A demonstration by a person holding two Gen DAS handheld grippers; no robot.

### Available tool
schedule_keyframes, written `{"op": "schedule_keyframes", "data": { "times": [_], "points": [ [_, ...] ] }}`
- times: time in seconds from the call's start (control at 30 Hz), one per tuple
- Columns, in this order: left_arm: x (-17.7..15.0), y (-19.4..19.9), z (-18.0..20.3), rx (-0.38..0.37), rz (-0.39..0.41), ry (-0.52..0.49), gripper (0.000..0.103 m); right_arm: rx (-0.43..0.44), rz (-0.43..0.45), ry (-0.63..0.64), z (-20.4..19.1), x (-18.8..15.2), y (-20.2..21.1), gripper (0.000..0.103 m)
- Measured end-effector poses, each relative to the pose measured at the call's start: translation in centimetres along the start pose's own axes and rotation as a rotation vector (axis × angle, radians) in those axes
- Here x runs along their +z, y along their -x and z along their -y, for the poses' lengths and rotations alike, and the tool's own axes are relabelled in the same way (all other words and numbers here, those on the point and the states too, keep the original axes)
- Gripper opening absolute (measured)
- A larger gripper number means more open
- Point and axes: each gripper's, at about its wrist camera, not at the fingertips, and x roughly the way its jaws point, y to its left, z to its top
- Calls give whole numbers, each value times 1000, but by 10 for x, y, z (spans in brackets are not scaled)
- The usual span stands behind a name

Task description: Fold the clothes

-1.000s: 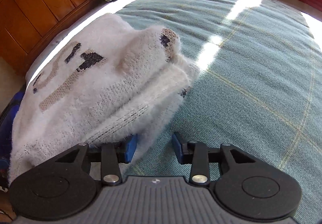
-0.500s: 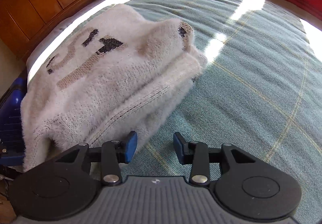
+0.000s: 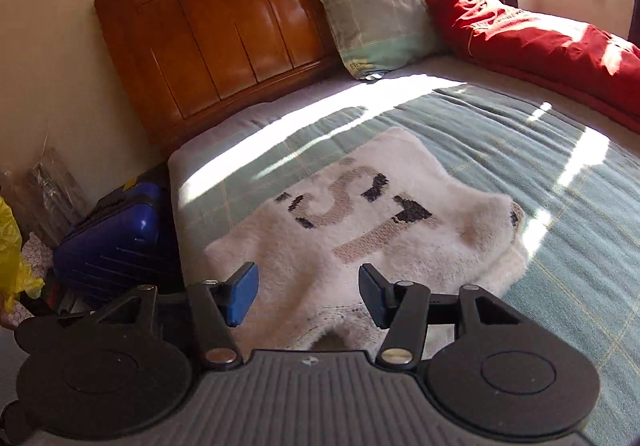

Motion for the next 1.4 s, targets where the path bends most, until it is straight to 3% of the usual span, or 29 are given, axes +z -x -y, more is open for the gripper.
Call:
{"op": "schedule_keyframes", "data": {
  "times": [0.17,0.33,0.47,0.6,0.8,0.87,1.0,1.1,1.27,1.4],
  "points": [
    [-17,3,-8,23,-12,41,89,-111,-115,211,-18,-20,-32,61],
    [-26,3,-23,23,1,96,89,-119,-137,223,-20,-16,-22,61],
    [-29,4,-24,26,23,110,89,-67,-81,230,-34,-7,-14,64],
    [-27,8,-25,42,49,108,89,-111,-166,288,-40,-21,-37,67],
    [-23,14,-30,88,99,116,90,-89,-115,195,-37,-10,-21,70],
    [-20,15,-30,112,109,115,91,-93,-107,178,-33,-5,-22,75],
    [-14,19,-27,156,128,113,95,-155,-192,165,-23,-19,-35,78],
    [-11,23,-24,191,152,99,96,-137,-200,114,-26,-22,-20,84],
    [0,31,-7,343,192,62,102,-170,-197,45,-30,-28,15,88],
    [6,44,-2,318,214,87,102,-219,-193,4,-33,-38,40,91]
  ]
}}
